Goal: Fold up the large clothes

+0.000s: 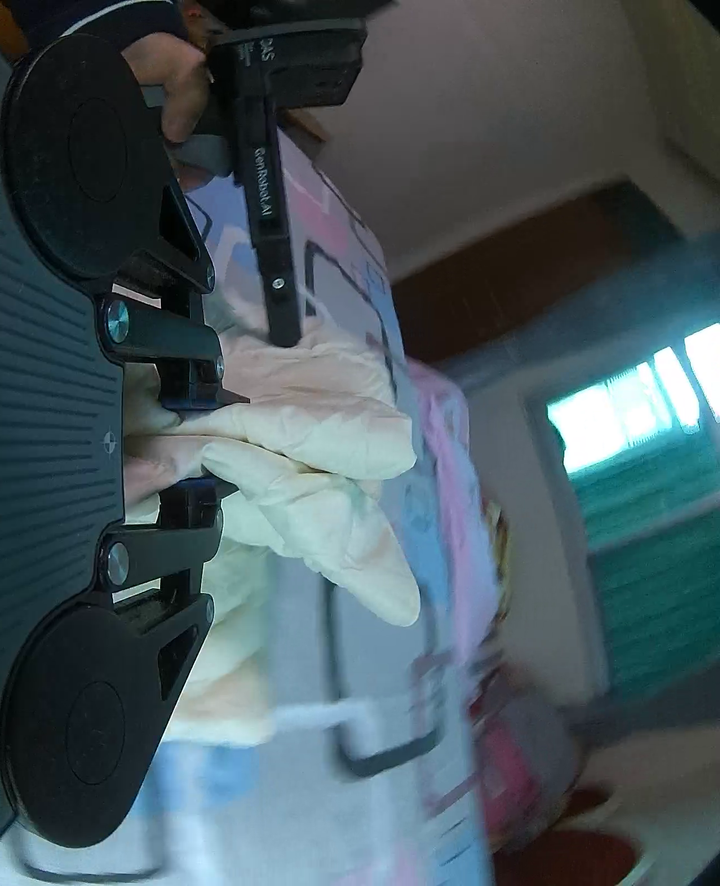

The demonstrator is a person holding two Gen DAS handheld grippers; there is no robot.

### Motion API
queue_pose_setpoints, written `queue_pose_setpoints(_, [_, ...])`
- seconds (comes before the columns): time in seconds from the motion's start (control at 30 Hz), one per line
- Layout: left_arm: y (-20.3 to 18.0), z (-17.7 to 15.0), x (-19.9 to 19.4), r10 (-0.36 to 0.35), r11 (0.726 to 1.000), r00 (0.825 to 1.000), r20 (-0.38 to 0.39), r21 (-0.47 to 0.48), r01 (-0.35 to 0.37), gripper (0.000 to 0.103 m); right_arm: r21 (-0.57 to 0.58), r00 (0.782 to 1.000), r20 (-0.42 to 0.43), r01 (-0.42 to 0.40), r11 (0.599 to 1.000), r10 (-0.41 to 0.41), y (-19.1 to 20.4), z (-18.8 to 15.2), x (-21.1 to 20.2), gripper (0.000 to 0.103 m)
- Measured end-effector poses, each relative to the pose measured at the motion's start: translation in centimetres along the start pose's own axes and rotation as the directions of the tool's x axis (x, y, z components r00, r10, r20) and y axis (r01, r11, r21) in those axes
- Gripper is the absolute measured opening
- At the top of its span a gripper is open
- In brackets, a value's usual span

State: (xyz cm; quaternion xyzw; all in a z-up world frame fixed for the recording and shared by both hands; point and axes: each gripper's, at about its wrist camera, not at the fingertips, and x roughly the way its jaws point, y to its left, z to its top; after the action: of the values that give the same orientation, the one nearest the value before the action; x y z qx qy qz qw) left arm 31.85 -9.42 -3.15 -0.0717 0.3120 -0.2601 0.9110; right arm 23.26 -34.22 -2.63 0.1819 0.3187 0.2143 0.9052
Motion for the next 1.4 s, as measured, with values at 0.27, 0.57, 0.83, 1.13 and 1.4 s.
queue_pose_setpoints(0.27, [-5.3,-1.0,6.8,0.063,0.989,0.984,-0.167,0.145,-0.038,0.051,0.361,0.999,-0.003,0.041,0.932,-0.043,-7.8,-5.2,1.2,0.023])
queue_pose_setpoints(0.57, [-4.4,-0.3,1.9,0.053,0.987,0.997,-0.055,0.156,-0.044,0.06,0.258,0.965,0.031,0.246,0.934,-0.262,-6.0,0.8,-2.7,0.074])
queue_pose_setpoints(0.83, [1.6,3.7,2.6,0.051,0.999,0.999,0.008,-0.015,-0.051,0.053,-0.005,0.966,-0.074,0.249,0.968,-0.249,-0.1,8.7,4.2,0.039])
queue_pose_setpoints(1.13, [-1.2,1.6,10.8,-0.066,0.993,0.966,-0.251,0.076,0.088,0.046,0.023,0.855,-0.328,0.432,0.901,-0.402,-5.4,1.3,9.3,0.033])
queue_pose_setpoints(1.4, [-0.7,0.5,9.8,-0.061,0.992,0.97,-0.236,0.094,0.085,0.046,0.17,0.907,-0.254,0.384,0.907,-0.337,-7.6,0.9,5.7,0.034])
